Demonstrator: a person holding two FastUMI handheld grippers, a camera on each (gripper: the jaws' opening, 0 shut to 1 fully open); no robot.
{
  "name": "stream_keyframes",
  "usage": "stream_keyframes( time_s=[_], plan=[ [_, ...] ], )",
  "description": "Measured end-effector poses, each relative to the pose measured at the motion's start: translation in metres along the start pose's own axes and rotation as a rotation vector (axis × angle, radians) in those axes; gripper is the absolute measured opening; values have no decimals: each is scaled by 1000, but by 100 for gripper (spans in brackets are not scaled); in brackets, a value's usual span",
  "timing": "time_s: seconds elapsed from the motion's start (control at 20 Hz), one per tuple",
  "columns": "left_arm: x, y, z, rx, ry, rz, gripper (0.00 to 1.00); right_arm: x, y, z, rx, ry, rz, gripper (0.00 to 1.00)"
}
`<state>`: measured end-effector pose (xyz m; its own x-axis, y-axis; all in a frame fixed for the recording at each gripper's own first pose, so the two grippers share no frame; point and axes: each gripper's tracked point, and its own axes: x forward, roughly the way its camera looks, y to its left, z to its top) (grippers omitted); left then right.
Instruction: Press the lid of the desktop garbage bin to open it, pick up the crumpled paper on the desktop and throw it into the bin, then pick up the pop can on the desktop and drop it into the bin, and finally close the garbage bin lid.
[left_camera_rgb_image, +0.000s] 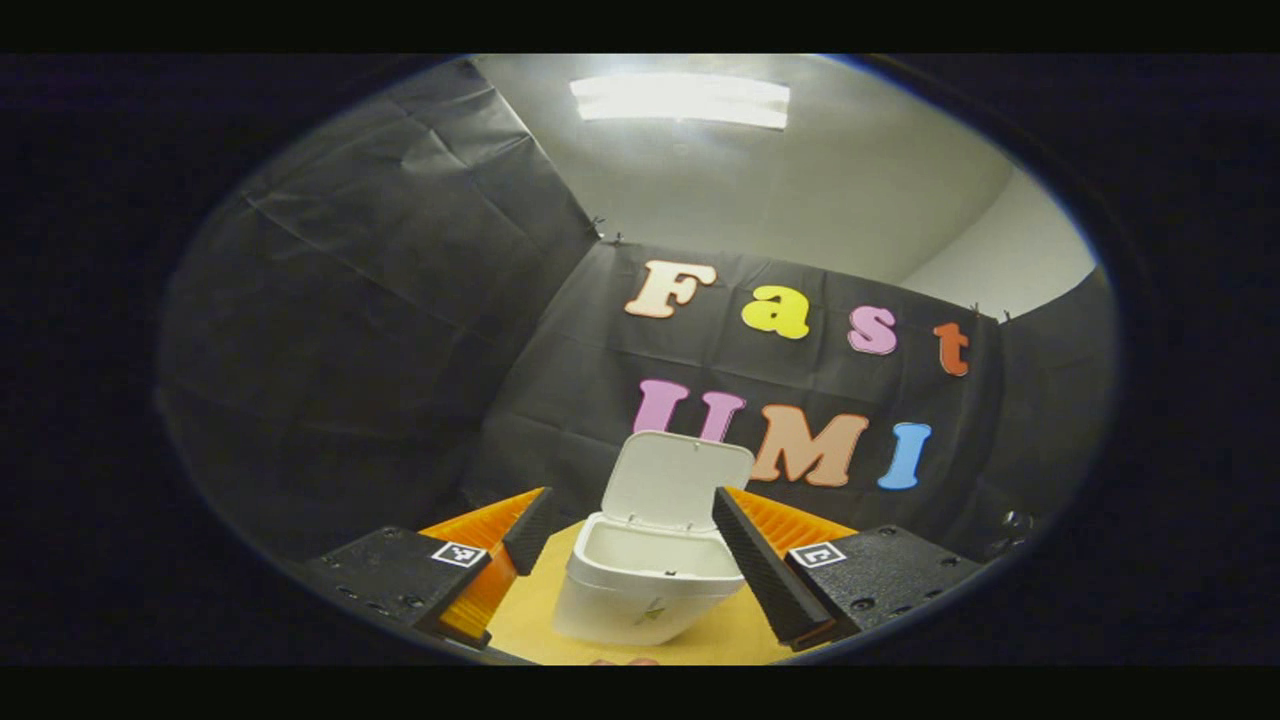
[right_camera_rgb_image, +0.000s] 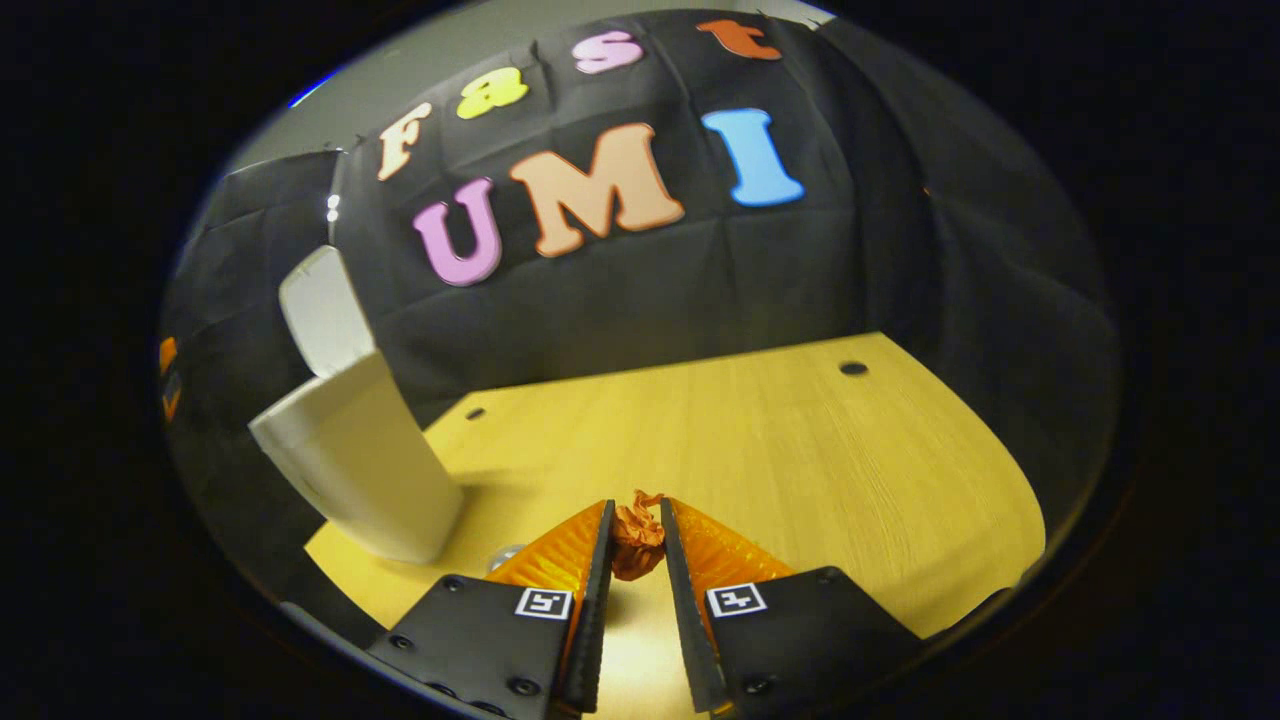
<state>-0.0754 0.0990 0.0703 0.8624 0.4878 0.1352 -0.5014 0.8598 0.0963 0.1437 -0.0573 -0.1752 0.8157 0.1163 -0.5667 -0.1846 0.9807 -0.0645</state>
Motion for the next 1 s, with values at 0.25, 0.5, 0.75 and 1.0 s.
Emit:
stream_keyframes(
  time_s=[0.25,0.5,0.75,1.0],
  plan=[
    [-6,22,-7,39,40,-16,92,3,176,98,-143,-149,305,35],
    [-24,62,-5,140,60,28,92,37,322,121,-228,-187,500,34],
    [-31,87,-7,129,83,56,93,98,375,87,-221,-82,492,66],
    [-11,43,-26,128,104,-95,92,87,332,87,-71,-93,450,96]
  ],
)
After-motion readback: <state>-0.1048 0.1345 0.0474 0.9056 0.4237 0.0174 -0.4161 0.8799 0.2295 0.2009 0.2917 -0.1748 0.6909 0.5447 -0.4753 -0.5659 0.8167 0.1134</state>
